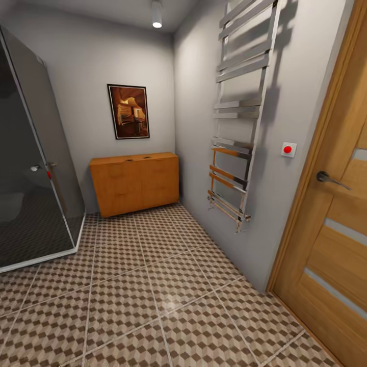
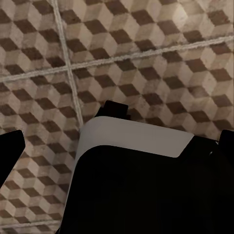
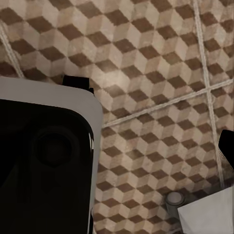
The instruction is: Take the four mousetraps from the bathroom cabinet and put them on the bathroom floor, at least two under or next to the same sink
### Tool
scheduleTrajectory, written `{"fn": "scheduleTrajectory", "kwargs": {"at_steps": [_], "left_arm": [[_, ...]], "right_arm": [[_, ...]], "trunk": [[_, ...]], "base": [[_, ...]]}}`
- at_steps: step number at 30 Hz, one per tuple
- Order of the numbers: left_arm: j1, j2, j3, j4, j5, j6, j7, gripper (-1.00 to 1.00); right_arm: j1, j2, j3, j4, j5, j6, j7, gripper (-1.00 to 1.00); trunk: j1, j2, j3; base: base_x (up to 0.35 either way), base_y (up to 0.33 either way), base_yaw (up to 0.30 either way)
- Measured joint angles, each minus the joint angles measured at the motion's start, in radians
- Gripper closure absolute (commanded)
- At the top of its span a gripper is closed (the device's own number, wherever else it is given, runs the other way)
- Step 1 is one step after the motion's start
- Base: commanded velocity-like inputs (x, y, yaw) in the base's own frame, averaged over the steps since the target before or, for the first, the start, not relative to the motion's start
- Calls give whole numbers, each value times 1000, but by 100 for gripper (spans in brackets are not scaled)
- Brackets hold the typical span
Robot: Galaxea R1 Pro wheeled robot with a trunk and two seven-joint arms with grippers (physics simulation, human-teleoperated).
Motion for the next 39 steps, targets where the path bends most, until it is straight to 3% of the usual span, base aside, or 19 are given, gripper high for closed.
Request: {"fn": "scheduleTrajectory", "kwargs": {"at_steps": [23, 39], "left_arm": [[0, 0, 0, 0, 0, 0, 0, -100], [0, 2, 0, 1, 3, 10, -1, -100]], "right_arm": [[0, -1, 0, 0, 0, 0, 0, -100], [0, -1, -2, 0, 0, -2, 0, -100]], "trunk": [[0, 0, 0], [-1, 0, 0]], "base": [[5, 0, 282], [264, 0, 82]]}}
